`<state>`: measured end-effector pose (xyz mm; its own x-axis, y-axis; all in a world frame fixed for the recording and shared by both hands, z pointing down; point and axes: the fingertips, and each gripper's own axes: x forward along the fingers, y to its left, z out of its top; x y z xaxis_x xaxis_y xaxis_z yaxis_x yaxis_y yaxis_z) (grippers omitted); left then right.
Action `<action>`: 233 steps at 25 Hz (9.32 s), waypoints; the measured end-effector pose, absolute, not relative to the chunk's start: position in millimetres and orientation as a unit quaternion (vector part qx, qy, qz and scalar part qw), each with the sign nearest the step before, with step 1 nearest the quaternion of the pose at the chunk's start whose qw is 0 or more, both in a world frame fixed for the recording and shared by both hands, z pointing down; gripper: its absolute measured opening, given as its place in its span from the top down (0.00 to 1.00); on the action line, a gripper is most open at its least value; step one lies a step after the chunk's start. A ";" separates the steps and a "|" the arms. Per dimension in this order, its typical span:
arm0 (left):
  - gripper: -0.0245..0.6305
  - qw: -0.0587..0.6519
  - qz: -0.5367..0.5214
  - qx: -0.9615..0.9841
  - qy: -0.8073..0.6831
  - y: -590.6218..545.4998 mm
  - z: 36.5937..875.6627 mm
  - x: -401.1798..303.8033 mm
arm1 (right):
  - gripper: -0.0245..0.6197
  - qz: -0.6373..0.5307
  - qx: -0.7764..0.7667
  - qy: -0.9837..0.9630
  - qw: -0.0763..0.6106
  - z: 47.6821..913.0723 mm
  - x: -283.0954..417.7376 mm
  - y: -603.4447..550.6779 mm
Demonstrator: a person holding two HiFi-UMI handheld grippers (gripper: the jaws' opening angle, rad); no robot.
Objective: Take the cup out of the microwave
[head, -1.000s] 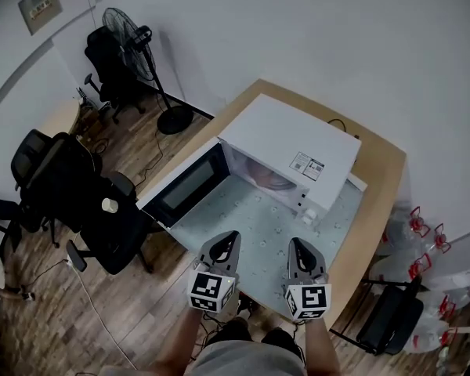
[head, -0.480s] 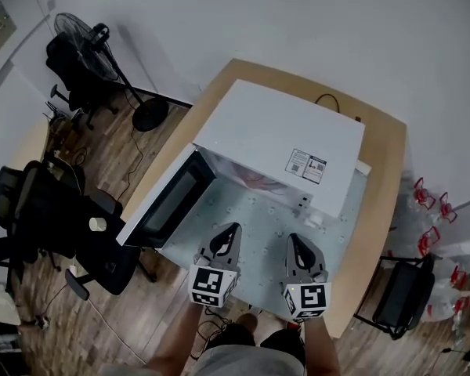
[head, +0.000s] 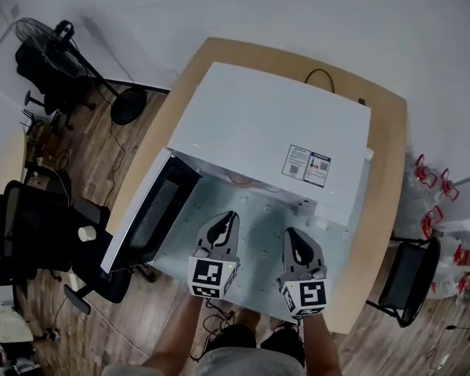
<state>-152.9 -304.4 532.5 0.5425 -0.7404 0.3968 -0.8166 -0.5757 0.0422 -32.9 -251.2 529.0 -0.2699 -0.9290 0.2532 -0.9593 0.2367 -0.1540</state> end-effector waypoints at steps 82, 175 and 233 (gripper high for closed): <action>0.43 0.076 0.142 0.840 -0.518 -252.6 488.6 -152.7 | 0.93 0.131 0.558 -0.817 0.064 507.2 -12.0 -183.4; 0.43 0.109 0.159 0.870 -0.455 30.2 616.6 24.8 | 0.93 0.143 0.608 -0.778 0.072 607.2 155.7 64.5; 0.93 0.065 0.101 0.763 -0.635 70.4 402.3 -150.1 | 0.93 0.033 0.469 -0.882 0.012 405.6 7.4 48.8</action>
<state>-150.1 70.4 402.3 0.1724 -0.9564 0.2358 -0.9824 -0.1843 -0.0292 7.4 48.8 405.6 -0.5598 -0.8270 0.0523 -0.8286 0.5578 -0.0477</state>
